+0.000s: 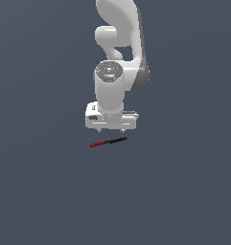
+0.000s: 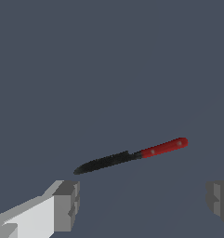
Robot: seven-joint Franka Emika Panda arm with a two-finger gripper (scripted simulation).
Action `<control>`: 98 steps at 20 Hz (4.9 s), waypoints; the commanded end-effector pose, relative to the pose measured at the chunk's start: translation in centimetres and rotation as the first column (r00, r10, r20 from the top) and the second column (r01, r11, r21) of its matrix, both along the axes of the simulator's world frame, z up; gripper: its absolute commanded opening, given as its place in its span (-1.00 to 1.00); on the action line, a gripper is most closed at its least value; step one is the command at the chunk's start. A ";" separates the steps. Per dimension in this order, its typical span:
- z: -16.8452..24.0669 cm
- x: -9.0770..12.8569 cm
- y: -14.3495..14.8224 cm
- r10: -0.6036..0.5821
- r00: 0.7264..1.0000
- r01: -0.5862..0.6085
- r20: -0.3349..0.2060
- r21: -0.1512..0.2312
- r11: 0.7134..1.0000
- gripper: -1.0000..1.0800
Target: Pick up the object and move it to a goal position.
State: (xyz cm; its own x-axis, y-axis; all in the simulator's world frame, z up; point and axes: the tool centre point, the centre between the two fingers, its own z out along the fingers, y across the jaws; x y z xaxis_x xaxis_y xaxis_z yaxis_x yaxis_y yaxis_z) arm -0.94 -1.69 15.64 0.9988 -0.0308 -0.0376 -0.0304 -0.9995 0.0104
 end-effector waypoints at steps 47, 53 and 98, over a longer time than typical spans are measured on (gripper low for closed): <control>-5.4 -1.0 -0.1 -0.648 0.761 0.648 0.013 0.009 0.762 0.92; -6.8 -1.5 -0.4 -0.775 0.631 0.776 0.017 0.008 0.631 0.92; -14.9 -2.7 -1.6 -0.969 0.245 0.969 0.038 0.009 0.245 -1.00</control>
State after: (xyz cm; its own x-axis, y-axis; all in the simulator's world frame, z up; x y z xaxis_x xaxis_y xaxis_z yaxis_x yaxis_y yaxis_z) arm -3.65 -3.30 0.95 0.2150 -0.9766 -0.0003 -0.9766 -0.2150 0.0000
